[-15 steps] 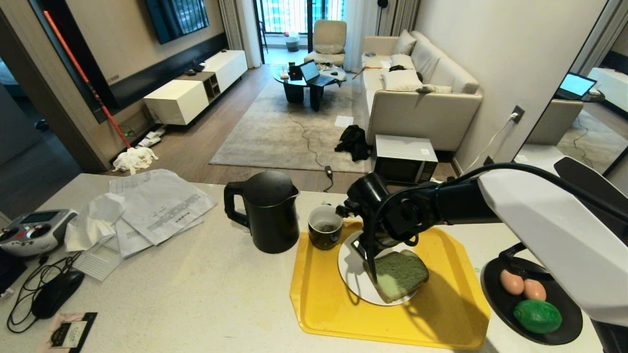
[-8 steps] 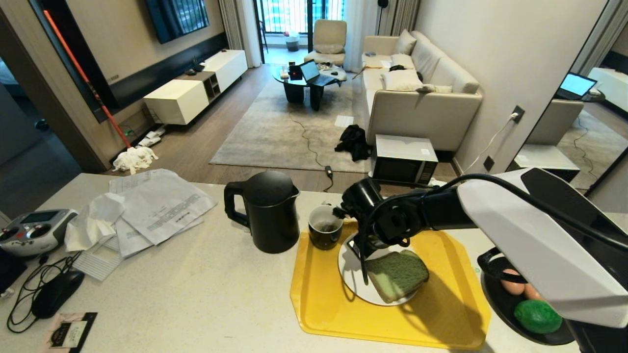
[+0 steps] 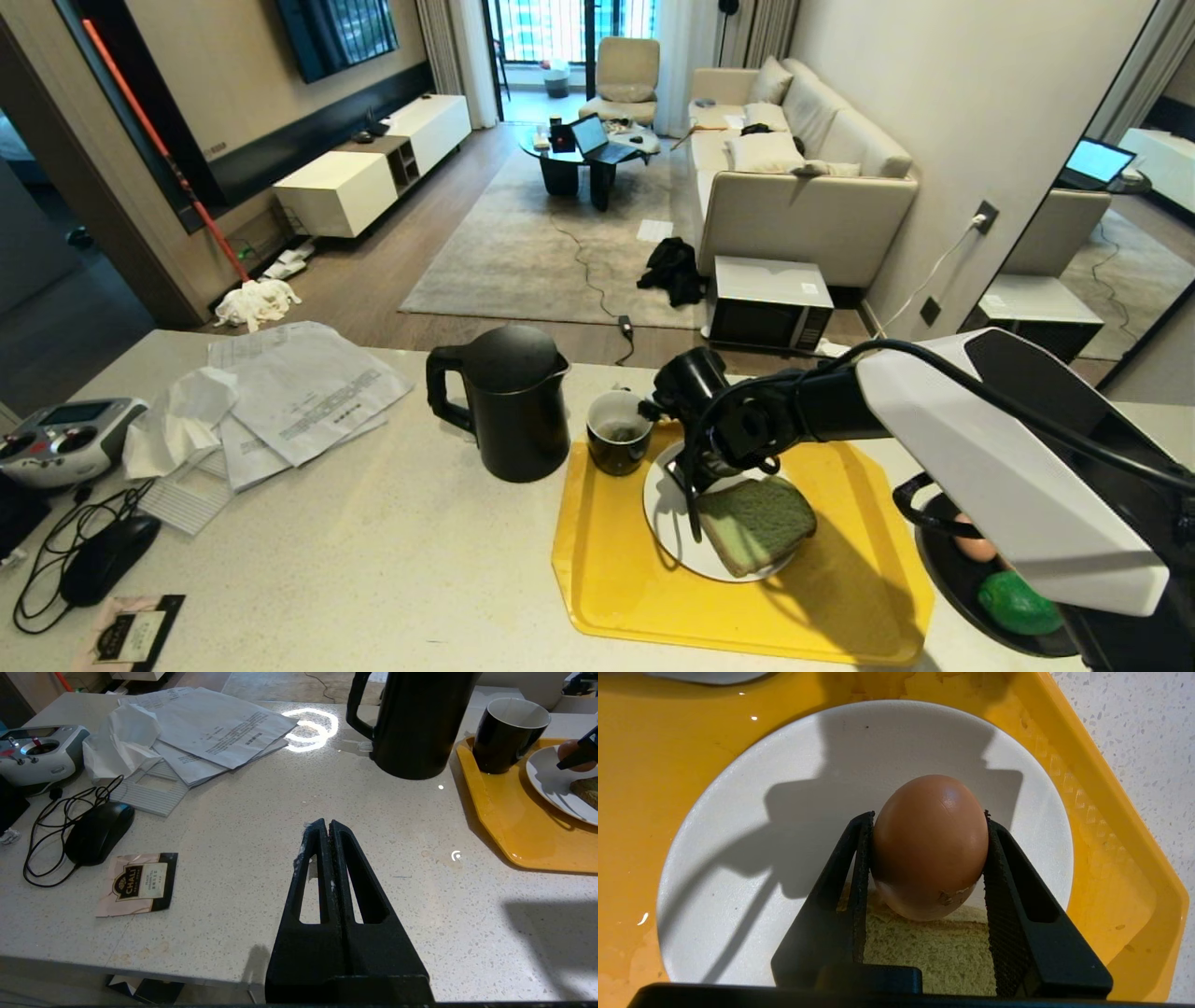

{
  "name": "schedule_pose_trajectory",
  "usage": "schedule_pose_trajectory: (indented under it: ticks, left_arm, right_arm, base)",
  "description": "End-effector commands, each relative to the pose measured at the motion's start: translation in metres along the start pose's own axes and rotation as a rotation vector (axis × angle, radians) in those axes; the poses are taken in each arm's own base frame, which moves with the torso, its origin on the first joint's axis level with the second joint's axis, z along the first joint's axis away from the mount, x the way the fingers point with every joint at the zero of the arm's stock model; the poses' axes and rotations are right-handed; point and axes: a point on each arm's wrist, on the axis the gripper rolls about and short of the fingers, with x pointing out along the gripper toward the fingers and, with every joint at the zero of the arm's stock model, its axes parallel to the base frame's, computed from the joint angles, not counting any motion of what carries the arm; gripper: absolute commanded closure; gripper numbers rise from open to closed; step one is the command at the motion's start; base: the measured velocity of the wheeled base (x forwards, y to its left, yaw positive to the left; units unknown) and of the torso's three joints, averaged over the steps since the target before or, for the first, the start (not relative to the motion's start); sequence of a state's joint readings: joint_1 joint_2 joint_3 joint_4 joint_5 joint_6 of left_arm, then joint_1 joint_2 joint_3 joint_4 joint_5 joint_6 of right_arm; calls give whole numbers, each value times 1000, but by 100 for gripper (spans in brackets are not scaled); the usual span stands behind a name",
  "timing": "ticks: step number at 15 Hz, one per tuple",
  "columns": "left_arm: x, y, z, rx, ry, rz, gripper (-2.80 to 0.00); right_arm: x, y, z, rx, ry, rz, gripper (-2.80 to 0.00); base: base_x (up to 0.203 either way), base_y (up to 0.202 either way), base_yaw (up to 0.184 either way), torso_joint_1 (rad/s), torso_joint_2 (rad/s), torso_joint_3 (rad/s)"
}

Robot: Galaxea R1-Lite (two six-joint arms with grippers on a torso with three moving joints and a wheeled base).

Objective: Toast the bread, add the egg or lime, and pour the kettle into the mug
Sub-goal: Put the egg in the bowl

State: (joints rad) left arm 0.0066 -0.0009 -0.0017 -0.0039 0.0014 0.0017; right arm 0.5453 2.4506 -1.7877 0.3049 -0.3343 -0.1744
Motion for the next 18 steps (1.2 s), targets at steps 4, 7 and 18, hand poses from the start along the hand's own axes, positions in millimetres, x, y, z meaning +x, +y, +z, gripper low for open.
schedule_pose_trajectory:
  ticks: [4,7,18]
  left_arm:
    - [0,0,0,0,-1,0,0]
    - [0,0,0,0,-1,0,0]
    - [0,0,0,0,-1,1,0]
  right_arm:
    - [8,-3,-3,0,19,-18,0]
    - [9,-8,-3,8,20,-26,0]
    - [0,-13,-2,17,13,-31,-280]
  base:
    - [0,0,0,0,0,0]
    - [0,0,0,0,0,0]
    - [0,0,0,0,0,0]
